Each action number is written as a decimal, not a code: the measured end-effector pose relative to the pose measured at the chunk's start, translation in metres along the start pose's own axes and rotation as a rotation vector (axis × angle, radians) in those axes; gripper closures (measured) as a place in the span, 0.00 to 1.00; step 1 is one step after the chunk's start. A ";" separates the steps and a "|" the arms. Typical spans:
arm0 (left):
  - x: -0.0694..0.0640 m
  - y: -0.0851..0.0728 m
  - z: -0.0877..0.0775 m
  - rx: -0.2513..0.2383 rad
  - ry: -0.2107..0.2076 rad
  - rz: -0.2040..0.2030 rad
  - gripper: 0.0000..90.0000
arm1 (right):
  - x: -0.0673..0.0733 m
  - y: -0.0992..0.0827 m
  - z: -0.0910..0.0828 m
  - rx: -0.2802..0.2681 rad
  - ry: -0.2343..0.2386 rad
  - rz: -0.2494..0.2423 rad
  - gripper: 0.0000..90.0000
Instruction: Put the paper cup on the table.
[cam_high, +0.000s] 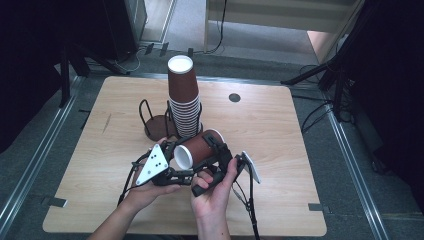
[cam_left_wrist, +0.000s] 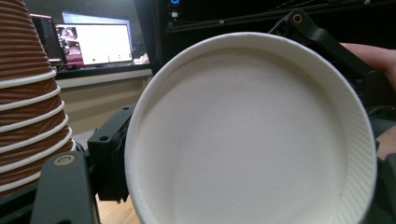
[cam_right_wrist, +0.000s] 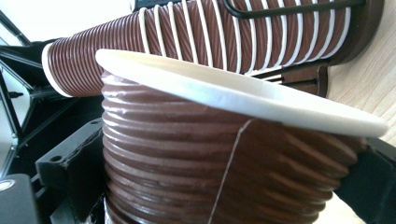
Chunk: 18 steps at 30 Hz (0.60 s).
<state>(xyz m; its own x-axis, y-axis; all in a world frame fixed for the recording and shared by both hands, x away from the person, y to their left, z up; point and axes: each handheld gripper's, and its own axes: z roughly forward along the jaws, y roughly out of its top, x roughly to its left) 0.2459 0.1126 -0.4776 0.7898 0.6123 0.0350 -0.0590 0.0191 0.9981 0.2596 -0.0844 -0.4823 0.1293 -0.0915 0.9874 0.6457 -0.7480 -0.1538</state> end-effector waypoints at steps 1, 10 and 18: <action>0.001 0.000 0.000 0.005 -0.007 -0.009 0.22 | 0.000 0.000 0.000 -0.001 -0.002 0.009 0.05; 0.005 0.000 -0.006 0.044 0.005 0.007 0.18 | -0.005 -0.004 0.004 0.004 -0.005 0.000 0.08; 0.011 0.000 -0.009 0.071 0.012 -0.027 0.10 | -0.004 -0.001 0.003 -0.024 0.007 -0.002 0.09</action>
<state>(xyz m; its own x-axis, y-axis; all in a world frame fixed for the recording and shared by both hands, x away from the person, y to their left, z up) 0.2494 0.1267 -0.4773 0.7831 0.6218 0.0080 0.0057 -0.0199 0.9998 0.2611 -0.0816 -0.4862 0.1228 -0.0941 0.9880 0.6278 -0.7636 -0.1508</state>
